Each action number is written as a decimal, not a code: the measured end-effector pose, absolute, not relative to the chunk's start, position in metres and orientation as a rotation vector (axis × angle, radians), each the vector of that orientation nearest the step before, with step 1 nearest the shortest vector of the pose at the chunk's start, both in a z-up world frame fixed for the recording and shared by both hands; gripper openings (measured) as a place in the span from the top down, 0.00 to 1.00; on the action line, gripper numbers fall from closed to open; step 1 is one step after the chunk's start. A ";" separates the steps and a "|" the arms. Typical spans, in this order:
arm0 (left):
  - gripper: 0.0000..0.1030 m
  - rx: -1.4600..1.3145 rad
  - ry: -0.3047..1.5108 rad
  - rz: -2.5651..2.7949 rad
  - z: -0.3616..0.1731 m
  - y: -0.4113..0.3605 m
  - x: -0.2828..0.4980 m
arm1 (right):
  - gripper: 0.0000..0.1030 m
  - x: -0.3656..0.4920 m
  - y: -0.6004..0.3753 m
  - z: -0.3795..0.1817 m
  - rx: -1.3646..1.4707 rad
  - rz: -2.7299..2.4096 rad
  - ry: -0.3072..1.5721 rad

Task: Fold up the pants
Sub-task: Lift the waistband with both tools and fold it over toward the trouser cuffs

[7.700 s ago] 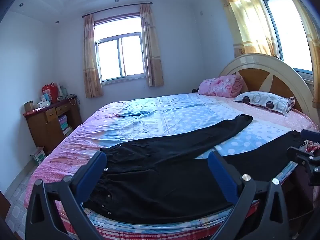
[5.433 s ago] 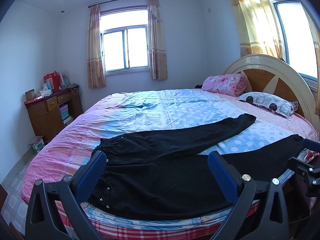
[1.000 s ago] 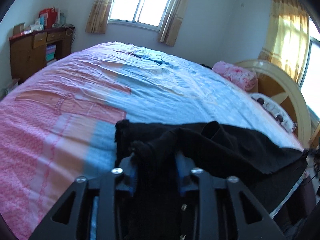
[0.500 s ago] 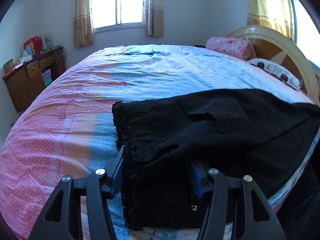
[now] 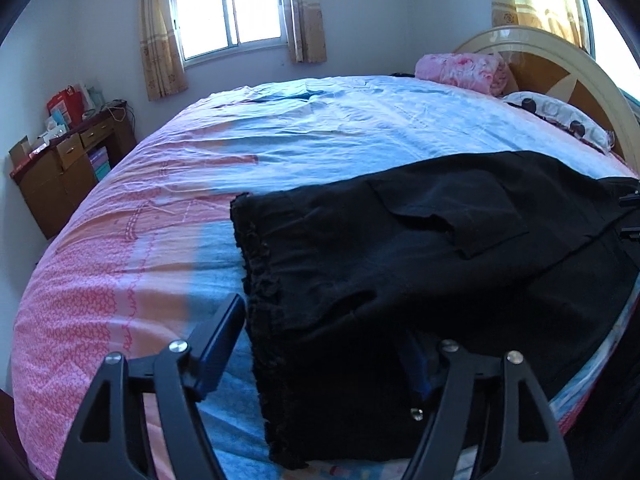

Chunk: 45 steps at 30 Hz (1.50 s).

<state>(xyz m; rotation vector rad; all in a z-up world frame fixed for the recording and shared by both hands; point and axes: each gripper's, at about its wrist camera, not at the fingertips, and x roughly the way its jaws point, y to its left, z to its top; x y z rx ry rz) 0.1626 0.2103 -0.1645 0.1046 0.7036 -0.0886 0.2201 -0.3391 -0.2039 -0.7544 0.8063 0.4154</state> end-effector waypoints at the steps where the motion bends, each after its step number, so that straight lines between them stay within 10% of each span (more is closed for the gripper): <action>1: 0.28 0.100 0.705 -0.089 -0.164 0.210 0.165 | 0.44 0.224 -0.336 -0.208 -0.762 0.417 0.806; 6: 0.32 0.112 0.696 -0.116 -0.159 0.204 0.166 | 0.44 0.246 -0.326 -0.220 -0.787 0.427 0.834; 9: 0.50 0.115 0.705 -0.121 -0.156 0.206 0.165 | 0.83 0.258 -0.330 -0.215 -0.731 0.437 0.865; 13: 0.60 0.132 0.688 -0.135 -0.149 0.206 0.162 | 0.97 0.263 -0.335 -0.208 -0.710 0.442 0.861; 32: 0.61 0.203 0.727 -0.194 -0.167 0.217 0.119 | 0.97 0.201 -0.339 -0.211 -0.778 0.573 0.942; 45: 0.09 0.343 0.766 -0.088 -0.181 0.221 0.112 | 0.91 0.184 -0.362 -0.213 -0.647 0.620 1.017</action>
